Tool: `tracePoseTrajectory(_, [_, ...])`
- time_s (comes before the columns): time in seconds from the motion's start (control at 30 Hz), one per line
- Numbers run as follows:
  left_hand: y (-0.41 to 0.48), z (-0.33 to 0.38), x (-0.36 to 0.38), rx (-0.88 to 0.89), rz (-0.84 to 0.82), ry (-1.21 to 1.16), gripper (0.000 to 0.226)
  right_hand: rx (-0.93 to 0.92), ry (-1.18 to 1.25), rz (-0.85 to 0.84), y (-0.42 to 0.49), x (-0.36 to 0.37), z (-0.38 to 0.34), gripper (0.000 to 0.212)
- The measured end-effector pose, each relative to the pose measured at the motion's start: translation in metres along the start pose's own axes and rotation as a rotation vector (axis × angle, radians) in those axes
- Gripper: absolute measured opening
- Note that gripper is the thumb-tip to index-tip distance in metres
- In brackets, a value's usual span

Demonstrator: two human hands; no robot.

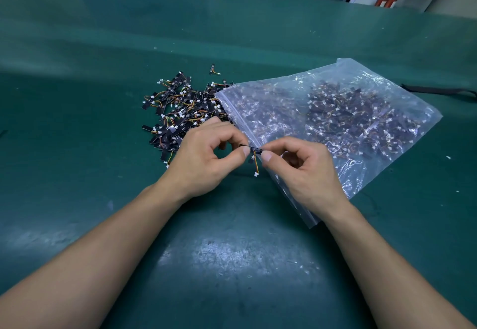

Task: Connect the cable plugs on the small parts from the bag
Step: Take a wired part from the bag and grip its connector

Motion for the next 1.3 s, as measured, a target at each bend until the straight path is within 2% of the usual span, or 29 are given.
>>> tracePoseTrajectory(0.13, [-0.0007, 0.0005, 0.0016, -0.006, -0.024, -0.005, 0.01, -0.006, -0.006, -0.004, 0.0011, 0.0008, -0.0019, 0.011])
tracePoseTrajectory(0.23, [-0.0012, -0.0002, 0.0011, -0.025, -0.042, -0.021, 0.017, -0.029, -0.036, -0.004, 0.0011, 0.0004, -0.0041, 0.011])
tracePoseTrajectory(0.33, [-0.001, 0.0007, 0.0021, -0.037, -0.043, -0.036, 0.006, -0.033, -0.044, -0.01, 0.0011, 0.0016, -0.004, 0.011])
tracePoseTrajectory(0.5, [0.0003, -0.0006, 0.0, -0.076, -0.017, -0.08, 0.014, 0.011, 0.037, -0.001, 0.0004, 0.0002, 0.0014, 0.008])
tracePoseTrajectory(0.8, [-0.0012, 0.0003, 0.0041, -0.065, -0.047, -0.076, 0.008, -0.001, 0.002, 0.014, 0.0025, -0.0024, -0.0012, 0.015])
tracePoseTrajectory(0.9, [-0.0011, 0.0003, 0.0038, -0.07, -0.03, -0.078, 0.004, -0.006, 0.014, 0.011, 0.0019, -0.0025, -0.0021, 0.015])
tracePoseTrajectory(1.1, [-0.0002, 0.0038, 0.003, -0.045, 0.005, -0.011, 0.011, 0.002, 0.043, 0.041, 0.0007, -0.0039, 0.0009, 0.007])
tracePoseTrajectory(1.3, [-0.0005, 0.0047, 0.0027, -0.016, -0.008, -0.003, 0.003, -0.074, -0.048, 0.055, 0.0017, -0.0054, -0.0034, 0.01])
Point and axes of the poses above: each hand's wrist, its own y-axis towards the middle knuckle, its own x-axis out of the palm, z = x × y, the point moved 7 cm from there along y, towards the middle knuckle, and after that the axes turned 4 degrees about -x, right-handed, at the moved point
